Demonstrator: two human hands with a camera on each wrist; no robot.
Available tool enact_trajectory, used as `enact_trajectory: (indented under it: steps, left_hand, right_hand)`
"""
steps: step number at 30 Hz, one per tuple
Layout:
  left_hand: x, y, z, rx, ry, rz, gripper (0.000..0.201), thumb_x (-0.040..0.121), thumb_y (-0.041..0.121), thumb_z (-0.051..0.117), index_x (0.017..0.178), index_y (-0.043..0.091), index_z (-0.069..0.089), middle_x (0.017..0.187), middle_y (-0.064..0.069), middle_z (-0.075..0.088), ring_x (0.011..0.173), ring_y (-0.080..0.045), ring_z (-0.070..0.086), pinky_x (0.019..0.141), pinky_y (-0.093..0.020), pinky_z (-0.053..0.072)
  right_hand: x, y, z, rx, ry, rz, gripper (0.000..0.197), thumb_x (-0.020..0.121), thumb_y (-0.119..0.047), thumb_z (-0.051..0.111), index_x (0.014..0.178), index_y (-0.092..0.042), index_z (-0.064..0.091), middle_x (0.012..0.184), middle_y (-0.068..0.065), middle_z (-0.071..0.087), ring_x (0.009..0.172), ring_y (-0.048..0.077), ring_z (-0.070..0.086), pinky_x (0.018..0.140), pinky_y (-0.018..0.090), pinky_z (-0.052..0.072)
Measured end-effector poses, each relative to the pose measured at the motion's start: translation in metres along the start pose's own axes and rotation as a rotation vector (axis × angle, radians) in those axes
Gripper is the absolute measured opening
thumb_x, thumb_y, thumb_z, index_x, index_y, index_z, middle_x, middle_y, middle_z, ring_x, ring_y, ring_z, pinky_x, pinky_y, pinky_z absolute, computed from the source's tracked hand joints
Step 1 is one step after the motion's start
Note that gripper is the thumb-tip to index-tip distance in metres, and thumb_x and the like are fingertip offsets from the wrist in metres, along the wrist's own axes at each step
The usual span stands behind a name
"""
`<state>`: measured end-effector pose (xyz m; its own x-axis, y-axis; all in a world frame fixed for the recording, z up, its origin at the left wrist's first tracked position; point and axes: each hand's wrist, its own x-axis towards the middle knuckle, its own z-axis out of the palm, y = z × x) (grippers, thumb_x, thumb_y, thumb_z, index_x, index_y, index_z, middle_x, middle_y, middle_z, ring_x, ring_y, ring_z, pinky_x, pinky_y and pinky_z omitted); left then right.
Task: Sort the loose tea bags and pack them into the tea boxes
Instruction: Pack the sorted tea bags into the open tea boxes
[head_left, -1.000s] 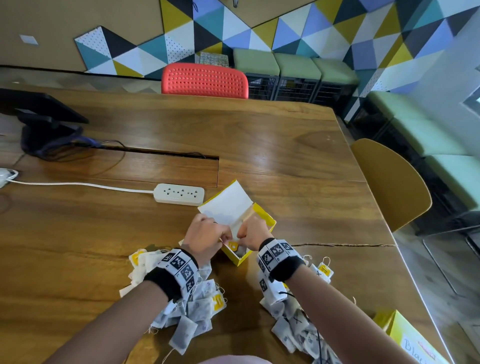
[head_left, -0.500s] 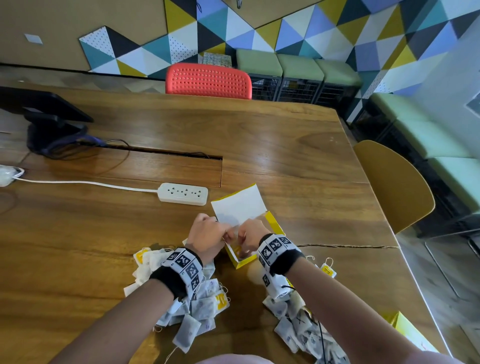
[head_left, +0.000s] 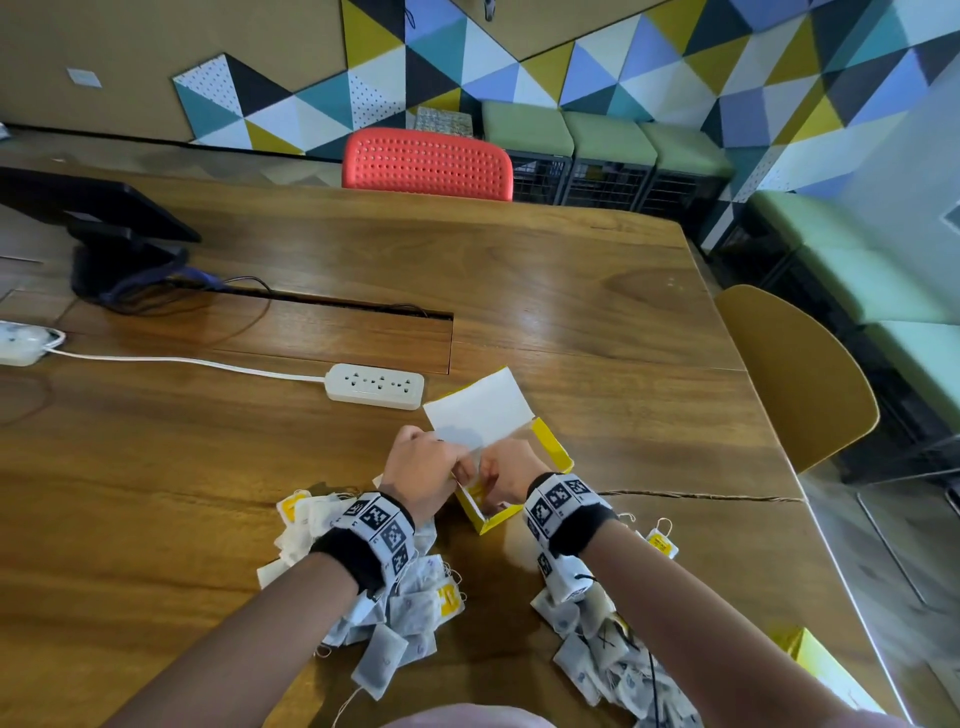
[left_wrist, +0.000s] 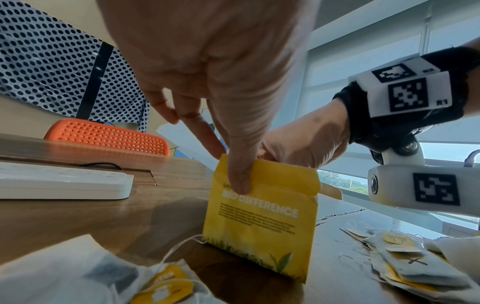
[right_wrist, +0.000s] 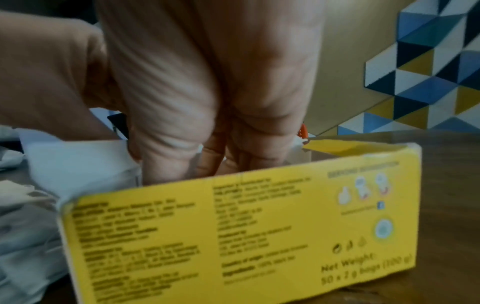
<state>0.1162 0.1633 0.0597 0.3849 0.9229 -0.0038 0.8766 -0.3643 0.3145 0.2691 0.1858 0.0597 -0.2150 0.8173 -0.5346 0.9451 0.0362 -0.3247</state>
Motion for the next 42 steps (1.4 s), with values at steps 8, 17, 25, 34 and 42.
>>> enact_trajectory:
  steps: [8,17,25,34,42]
  left_hand:
    - [-0.012,-0.012,-0.006,-0.189,0.082,-0.036,0.045,0.077,0.019,0.074,0.117,0.031,0.058,0.109,0.019,0.064,0.1,-0.006,0.057,0.096,-0.03,0.036]
    - [-0.078,-0.013,-0.001,-0.142,-0.251,-0.028,0.027,0.08,0.033,0.069,0.107,0.035,0.064,0.103,0.015,0.066,0.094,-0.005,0.059,0.087,-0.025,0.045]
    - [-0.097,-0.002,0.017,0.256,-0.448,0.162,0.041,0.065,0.057,0.069,0.093,0.027,0.066,0.097,0.01,0.066,0.098,-0.012,0.054,0.094,-0.033,0.033]
    - [-0.091,-0.008,0.011,-0.135,-0.42,-0.029,0.019,0.077,0.027,0.054,0.094,0.024,0.062,0.089,0.004,0.065,0.085,-0.013,0.06,0.069,-0.022,0.043]
    - [-0.075,-0.013,-0.005,-1.113,-0.38,-0.453,0.03,0.102,0.018,0.037,0.131,0.02,0.043,0.075,-0.005,0.044,0.063,-0.016,0.046,0.062,-0.031,0.043]
  right_hand:
    - [-0.018,0.012,-0.005,0.228,0.314,-0.069,0.03,0.077,-0.021,0.076,0.067,-0.026,0.048,0.081,-0.005,0.058,0.076,0.012,0.054,0.06,0.015,0.04]
    - [-0.076,0.009,0.062,0.347,0.262,-0.195,0.013,0.079,-0.021,0.071,0.084,-0.016,0.061,0.064,-0.011,0.054,0.058,0.001,0.048,0.054,0.007,0.033]
    - [-0.067,-0.002,0.098,0.117,-0.004,-0.182,0.031,0.072,-0.019,0.073,0.102,-0.019,0.064,0.089,0.002,0.061,0.08,0.018,0.051,0.069,0.026,0.039]
    - [-0.059,0.0,0.107,0.079,0.011,-0.211,0.019,0.08,-0.033,0.072,0.091,-0.018,0.07,0.093,-0.001,0.048,0.083,0.017,0.048,0.073,0.028,0.041]
    - [-0.074,0.018,0.073,0.546,0.071,-0.197,0.017,0.078,-0.02,0.077,0.074,-0.025,0.061,0.073,-0.009,0.064,0.069,0.006,0.059,0.071,0.028,0.052]
